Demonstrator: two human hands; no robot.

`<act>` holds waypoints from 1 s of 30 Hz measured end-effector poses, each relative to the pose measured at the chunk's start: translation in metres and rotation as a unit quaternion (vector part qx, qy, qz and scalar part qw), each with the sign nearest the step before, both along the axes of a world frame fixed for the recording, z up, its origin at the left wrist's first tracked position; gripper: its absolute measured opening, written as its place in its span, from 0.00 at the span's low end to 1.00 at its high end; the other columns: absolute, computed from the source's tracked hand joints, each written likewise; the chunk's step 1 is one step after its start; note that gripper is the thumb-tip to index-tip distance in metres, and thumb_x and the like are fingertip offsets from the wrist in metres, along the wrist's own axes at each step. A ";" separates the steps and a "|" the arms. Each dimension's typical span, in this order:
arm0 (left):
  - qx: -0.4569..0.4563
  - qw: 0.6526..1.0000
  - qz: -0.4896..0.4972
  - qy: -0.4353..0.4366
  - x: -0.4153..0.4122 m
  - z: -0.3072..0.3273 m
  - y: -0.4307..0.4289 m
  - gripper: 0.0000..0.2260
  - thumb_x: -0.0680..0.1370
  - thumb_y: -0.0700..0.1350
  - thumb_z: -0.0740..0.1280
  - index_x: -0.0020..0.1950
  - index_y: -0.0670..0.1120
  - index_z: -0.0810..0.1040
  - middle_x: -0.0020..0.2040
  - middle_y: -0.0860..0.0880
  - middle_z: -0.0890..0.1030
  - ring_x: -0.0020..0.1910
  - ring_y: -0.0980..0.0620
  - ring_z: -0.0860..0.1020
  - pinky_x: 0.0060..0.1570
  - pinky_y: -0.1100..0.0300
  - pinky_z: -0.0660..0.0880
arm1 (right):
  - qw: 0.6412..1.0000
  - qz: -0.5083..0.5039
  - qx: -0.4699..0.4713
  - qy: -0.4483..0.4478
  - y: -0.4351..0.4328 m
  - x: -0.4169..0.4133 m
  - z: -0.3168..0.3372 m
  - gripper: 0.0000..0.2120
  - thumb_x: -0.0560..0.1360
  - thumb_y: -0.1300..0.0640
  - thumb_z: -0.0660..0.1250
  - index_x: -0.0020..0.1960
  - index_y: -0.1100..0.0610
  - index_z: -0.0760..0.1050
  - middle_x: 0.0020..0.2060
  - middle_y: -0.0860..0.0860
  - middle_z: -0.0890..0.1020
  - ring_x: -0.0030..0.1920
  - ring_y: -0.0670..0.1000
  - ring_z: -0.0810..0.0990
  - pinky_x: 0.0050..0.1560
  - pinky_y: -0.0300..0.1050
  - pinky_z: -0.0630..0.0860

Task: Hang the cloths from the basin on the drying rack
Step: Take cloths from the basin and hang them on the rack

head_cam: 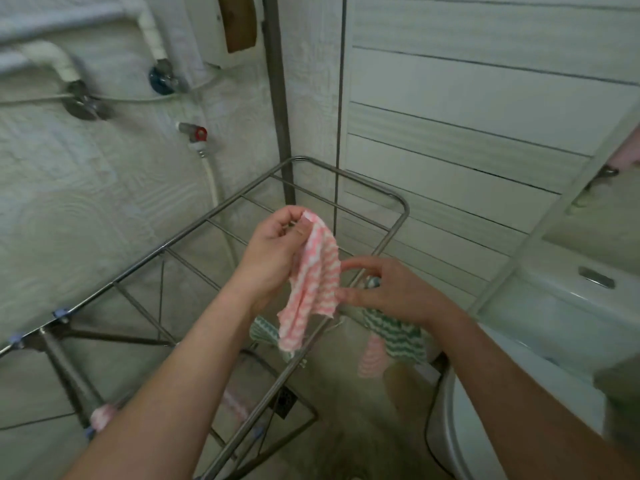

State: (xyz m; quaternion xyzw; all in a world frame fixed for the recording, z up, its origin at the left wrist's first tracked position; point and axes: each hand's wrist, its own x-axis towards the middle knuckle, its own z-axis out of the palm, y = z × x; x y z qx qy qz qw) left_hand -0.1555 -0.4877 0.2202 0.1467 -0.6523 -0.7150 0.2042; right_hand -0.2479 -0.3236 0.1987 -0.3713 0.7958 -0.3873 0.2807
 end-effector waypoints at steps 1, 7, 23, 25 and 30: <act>-0.001 1.000 -0.005 0.004 -0.003 -0.001 -0.003 0.09 0.80 0.39 0.61 0.43 0.48 0.77 0.39 0.44 0.78 0.38 0.48 0.75 0.40 0.58 0.72 | 1.000 0.019 0.014 -0.006 -0.007 -0.004 -0.006 0.21 0.68 0.42 0.74 0.59 0.43 0.78 0.60 0.39 0.77 0.59 0.41 0.74 0.58 0.40 0.67; 0.008 0.999 0.004 0.036 -0.014 -0.008 -0.026 0.07 0.79 0.35 0.59 0.46 0.43 0.74 0.31 0.53 0.81 0.28 0.58 0.77 0.30 0.66 0.73 | 0.998 -0.018 -0.013 -0.053 -0.039 -0.024 -0.045 0.17 0.70 0.52 0.75 0.57 0.50 0.77 0.52 0.41 0.78 0.53 0.41 0.74 0.55 0.39 0.67; -0.010 0.996 -0.075 -0.038 -0.016 -0.023 -0.090 0.02 0.77 0.40 0.64 0.46 0.46 0.75 0.31 0.52 0.78 0.29 0.57 0.75 0.30 0.66 0.72 | 0.993 0.055 0.033 -0.098 -0.079 -0.035 -0.056 0.03 0.72 0.52 0.72 0.42 0.50 0.81 0.37 0.45 0.85 0.35 0.38 0.81 0.43 0.45 0.80; -0.024 0.997 -0.037 -0.060 -0.013 -0.033 -0.105 0.03 0.77 0.43 0.65 0.45 0.51 0.77 0.33 0.49 0.78 0.30 0.55 0.75 0.31 0.64 0.71 | 0.992 0.053 0.053 -0.099 -0.072 -0.036 -0.053 0.05 0.73 0.50 0.71 0.40 0.48 0.80 0.34 0.45 0.84 0.31 0.37 0.80 0.39 0.42 0.77; 0.015 0.991 0.075 -0.108 -0.014 -0.065 -0.127 0.09 0.79 0.43 0.63 0.41 0.53 0.78 0.34 0.52 0.80 0.31 0.57 0.77 0.33 0.63 0.74 | 0.984 0.087 0.082 -0.131 -0.076 -0.032 -0.038 0.09 0.76 0.47 0.67 0.42 0.51 0.81 0.37 0.47 0.84 0.35 0.41 0.81 0.42 0.43 0.76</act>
